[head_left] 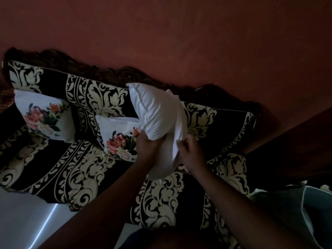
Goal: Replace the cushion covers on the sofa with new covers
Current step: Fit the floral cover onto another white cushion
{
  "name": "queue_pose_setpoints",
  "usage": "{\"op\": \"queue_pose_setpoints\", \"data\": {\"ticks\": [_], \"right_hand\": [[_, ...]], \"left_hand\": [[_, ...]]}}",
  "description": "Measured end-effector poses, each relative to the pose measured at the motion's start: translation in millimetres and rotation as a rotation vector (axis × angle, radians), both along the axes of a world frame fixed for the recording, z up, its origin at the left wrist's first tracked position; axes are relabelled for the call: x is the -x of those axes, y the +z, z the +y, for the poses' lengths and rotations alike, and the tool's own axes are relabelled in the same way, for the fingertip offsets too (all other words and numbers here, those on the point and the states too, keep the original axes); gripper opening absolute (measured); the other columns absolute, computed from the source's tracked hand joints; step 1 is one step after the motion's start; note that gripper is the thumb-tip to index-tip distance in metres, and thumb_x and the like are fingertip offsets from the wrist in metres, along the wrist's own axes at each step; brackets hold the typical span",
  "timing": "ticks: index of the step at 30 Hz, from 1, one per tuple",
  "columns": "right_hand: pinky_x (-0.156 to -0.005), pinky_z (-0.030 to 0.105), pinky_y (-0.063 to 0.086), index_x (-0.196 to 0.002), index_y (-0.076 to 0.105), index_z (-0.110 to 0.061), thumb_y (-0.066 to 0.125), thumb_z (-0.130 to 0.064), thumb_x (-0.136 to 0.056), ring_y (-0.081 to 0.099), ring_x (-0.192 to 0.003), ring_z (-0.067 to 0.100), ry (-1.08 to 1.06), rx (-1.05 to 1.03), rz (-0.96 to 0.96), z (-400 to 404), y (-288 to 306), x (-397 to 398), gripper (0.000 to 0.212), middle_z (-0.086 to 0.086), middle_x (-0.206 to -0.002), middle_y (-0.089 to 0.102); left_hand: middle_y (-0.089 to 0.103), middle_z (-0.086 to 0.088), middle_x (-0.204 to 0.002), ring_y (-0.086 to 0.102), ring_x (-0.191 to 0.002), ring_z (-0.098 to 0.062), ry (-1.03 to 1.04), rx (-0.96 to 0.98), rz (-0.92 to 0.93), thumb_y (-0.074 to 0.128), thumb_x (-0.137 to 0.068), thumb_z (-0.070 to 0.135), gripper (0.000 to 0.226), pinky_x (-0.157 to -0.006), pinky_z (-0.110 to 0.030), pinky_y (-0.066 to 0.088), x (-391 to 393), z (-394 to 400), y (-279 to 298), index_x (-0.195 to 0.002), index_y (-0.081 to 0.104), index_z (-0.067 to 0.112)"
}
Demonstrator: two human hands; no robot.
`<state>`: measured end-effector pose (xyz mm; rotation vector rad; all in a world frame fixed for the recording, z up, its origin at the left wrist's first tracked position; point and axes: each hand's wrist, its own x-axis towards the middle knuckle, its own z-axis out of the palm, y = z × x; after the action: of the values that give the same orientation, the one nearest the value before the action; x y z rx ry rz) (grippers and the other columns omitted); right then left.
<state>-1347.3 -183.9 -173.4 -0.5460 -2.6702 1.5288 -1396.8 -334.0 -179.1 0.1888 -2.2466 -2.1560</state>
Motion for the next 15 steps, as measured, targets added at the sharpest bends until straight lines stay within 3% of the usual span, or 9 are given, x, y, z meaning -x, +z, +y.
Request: {"op": "queue_pose_setpoints", "data": {"ticks": [2,5,7,9,13,15], "right_hand": [[-0.075,0.036,0.052,-0.104,0.051,-0.021,0.055,-0.060,-0.094,0.063,-0.082,0.019,-0.087,-0.093,0.044,15,18,18,0.041,-0.005,-0.089,0.065],[-0.071,0.033,0.044,-0.092,0.051,-0.016,0.053,-0.069,-0.091,0.059,-0.078,0.022,-0.145,-0.126,-0.027,27,23,50,0.053,0.000,-0.082,0.062],[-0.068,0.032,0.041,-0.079,0.054,-0.013,0.056,-0.056,-0.096,0.059,-0.074,0.025,-0.190,-0.026,-0.023,37,19,62,0.046,0.001,-0.073,0.059],[-0.066,0.032,0.041,-0.078,0.058,-0.003,0.060,-0.041,-0.098,0.061,-0.072,0.025,-0.183,0.148,-0.063,42,12,62,0.043,0.007,-0.071,0.059],[-0.061,0.040,0.044,-0.073,0.052,-0.007,0.064,-0.039,-0.084,0.058,-0.066,0.029,-0.192,0.292,-0.025,31,1,41,0.036,0.016,-0.070,0.054],[-0.058,0.035,0.037,-0.070,0.046,-0.014,0.064,-0.024,-0.089,0.049,-0.060,0.020,-0.103,0.323,0.009,26,-5,32,0.028,0.007,-0.063,0.046]], "left_hand": [[0.077,0.013,-0.102,0.073,-0.099,-0.009,-0.130,-0.070,0.001,0.083,-0.085,0.010,0.032,-0.078,-0.025,0.059,-3,-3,1,-0.103,0.074,0.036],[0.073,0.007,-0.121,0.070,-0.111,-0.012,-0.222,-0.078,-0.003,0.090,-0.078,0.016,0.053,-0.087,-0.030,0.059,-14,-1,-1,-0.124,0.067,0.032],[0.071,0.005,-0.124,0.069,-0.112,-0.011,-0.227,-0.056,-0.043,0.091,-0.076,0.018,0.062,-0.088,-0.029,0.059,-18,-2,-5,-0.131,0.063,0.022],[0.067,0.005,-0.131,0.065,-0.119,-0.012,-0.290,0.047,-0.085,0.093,-0.073,0.035,0.074,-0.096,-0.038,0.057,-17,-12,-20,-0.137,0.058,0.022],[0.036,-0.011,-0.155,0.031,-0.146,-0.026,-0.323,0.559,-0.101,0.076,-0.051,0.085,0.132,-0.119,-0.045,0.031,-6,-31,-37,-0.153,0.033,0.015],[0.029,-0.006,-0.159,0.031,-0.146,-0.025,-0.295,0.447,-0.091,0.087,-0.050,0.076,0.141,-0.121,-0.046,0.031,3,-30,-22,-0.158,0.019,0.015]]}}
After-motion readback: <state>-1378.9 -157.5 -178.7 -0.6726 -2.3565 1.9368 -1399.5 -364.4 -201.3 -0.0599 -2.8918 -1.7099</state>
